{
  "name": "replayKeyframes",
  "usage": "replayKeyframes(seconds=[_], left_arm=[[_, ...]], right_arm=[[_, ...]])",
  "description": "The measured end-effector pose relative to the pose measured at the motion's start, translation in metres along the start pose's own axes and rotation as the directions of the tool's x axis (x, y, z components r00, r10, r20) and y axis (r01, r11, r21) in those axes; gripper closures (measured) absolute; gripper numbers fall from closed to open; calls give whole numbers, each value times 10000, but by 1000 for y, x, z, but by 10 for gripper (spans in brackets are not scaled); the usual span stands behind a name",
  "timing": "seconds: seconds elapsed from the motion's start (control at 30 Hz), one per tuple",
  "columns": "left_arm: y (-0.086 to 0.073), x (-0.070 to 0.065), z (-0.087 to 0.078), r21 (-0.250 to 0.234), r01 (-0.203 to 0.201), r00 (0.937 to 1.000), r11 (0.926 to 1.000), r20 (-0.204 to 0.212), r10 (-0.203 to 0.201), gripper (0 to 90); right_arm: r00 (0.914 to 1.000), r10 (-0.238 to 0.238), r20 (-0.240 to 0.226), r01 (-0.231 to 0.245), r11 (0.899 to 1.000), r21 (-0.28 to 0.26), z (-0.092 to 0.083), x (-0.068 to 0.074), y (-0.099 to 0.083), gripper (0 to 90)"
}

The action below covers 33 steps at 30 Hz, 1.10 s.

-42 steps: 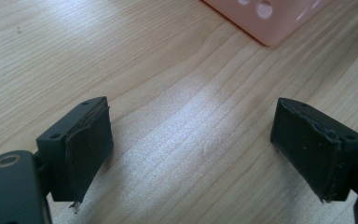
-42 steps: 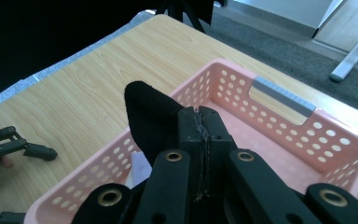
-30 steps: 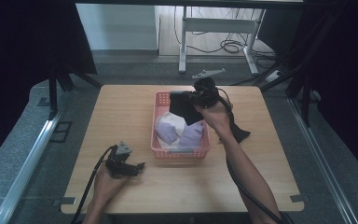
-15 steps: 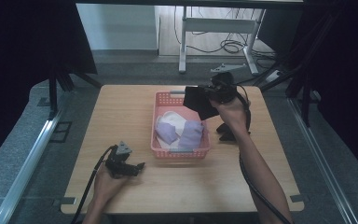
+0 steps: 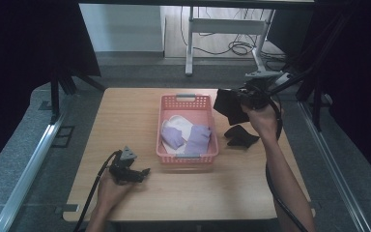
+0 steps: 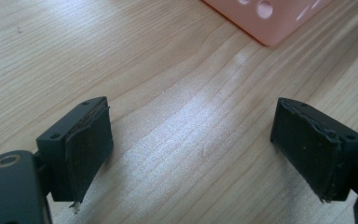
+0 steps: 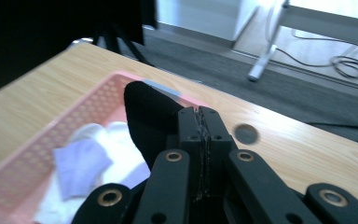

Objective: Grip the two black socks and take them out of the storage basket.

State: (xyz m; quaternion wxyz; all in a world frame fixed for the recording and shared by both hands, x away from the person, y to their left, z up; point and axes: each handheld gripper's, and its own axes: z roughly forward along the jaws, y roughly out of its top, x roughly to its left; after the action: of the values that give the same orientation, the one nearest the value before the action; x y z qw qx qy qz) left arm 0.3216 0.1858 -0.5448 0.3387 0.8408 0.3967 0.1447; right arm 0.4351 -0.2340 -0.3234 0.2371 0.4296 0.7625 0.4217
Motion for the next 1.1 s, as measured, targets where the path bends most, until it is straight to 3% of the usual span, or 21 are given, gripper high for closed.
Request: replayKeyframes(seconds=[0.33, 0.57, 1.1], left_arm=[[0, 0, 0, 34, -10, 10000, 10000, 13, 10, 126], [0, 0, 0, 37, -16, 10000, 10000, 9, 15, 126], [0, 0, 0, 9, 20, 10000, 10000, 9, -20, 126]], right_arm=[[9927, 560, 1068, -617, 9968, 513, 5, -38, -34, 890], [9864, 712, 1482, -870, 9909, 1030, 25, -51, -63, 888], [9898, 912, 1096, -1129, 9708, 2118, 69, -48, -111, 881]])
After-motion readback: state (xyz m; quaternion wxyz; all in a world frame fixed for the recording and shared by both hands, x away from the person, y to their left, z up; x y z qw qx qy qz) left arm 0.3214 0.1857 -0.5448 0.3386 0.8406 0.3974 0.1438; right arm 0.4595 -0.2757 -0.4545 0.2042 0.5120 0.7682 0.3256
